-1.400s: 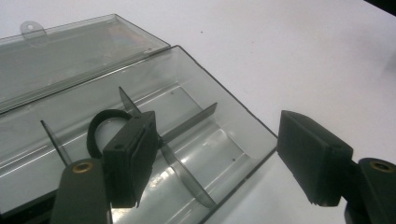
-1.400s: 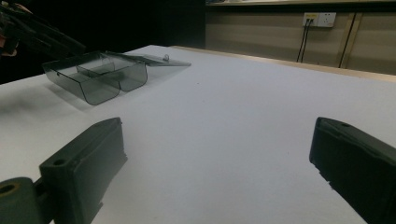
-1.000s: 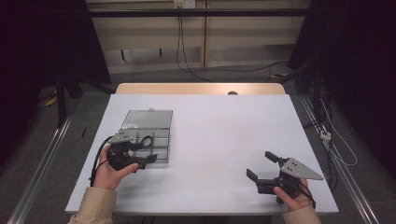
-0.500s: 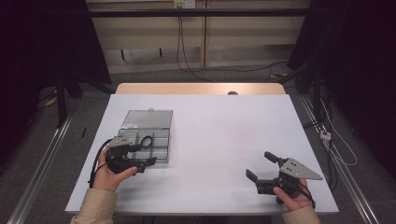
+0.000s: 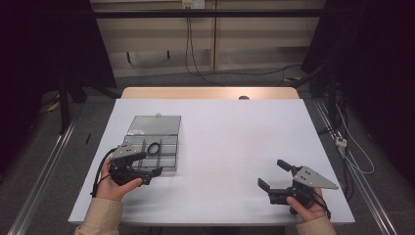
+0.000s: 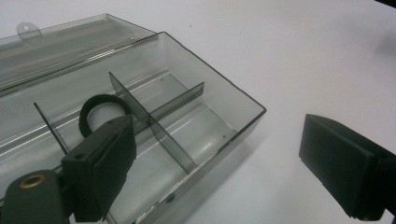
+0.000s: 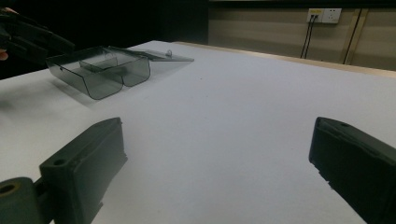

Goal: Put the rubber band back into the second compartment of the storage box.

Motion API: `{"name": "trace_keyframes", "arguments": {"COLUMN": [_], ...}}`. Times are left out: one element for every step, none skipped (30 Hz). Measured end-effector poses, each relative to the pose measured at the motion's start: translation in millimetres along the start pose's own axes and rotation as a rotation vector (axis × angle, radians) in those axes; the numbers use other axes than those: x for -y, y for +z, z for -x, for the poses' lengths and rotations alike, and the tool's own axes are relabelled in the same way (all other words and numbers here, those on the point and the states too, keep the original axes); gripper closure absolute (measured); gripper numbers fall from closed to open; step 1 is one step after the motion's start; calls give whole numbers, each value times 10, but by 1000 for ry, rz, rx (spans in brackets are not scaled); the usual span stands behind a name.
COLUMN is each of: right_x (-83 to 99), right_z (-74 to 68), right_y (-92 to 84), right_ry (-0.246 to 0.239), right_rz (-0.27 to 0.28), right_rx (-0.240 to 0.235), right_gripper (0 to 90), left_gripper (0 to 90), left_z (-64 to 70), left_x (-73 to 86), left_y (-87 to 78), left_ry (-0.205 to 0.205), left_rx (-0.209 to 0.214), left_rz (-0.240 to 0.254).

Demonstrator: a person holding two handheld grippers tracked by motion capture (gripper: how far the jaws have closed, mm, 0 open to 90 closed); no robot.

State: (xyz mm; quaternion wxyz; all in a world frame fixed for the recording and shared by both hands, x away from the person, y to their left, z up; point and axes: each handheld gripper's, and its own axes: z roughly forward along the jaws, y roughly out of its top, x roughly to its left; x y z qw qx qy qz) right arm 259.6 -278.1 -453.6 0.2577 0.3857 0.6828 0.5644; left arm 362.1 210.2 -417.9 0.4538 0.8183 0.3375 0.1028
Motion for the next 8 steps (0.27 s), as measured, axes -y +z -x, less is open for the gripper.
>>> {"name": "trace_keyframes", "arguments": {"right_x": [0,1,2,3,3,4,5,5], "right_z": [1,2,3,3,2,2,4,6], "right_y": [1,2,3,4,4,4,4,4], "right_ry": [0,-1,0,0,1,1,0,0], "right_rz": [0,-1,-3,-4,-5,-6,-8,-8], "right_rx": [0,1,0,1,2,2,2,2], "right_gripper": [31,31,30,31,31,30,30,30], "left_gripper": [109,109,109,109,109,109,109,109], "left_z": [-1,-2,-1,0,2,5,4,5], "left_x": [5,7,8,5,4,2,1,0], "left_y": [2,4,6,7,9,11,11,12], "left_ry": [-9,-10,-10,-8,-6,-5,-2,-2], "left_rx": [1,2,3,1,2,4,4,3], "left_rz": [5,7,8,3,2,4,4,5]}}
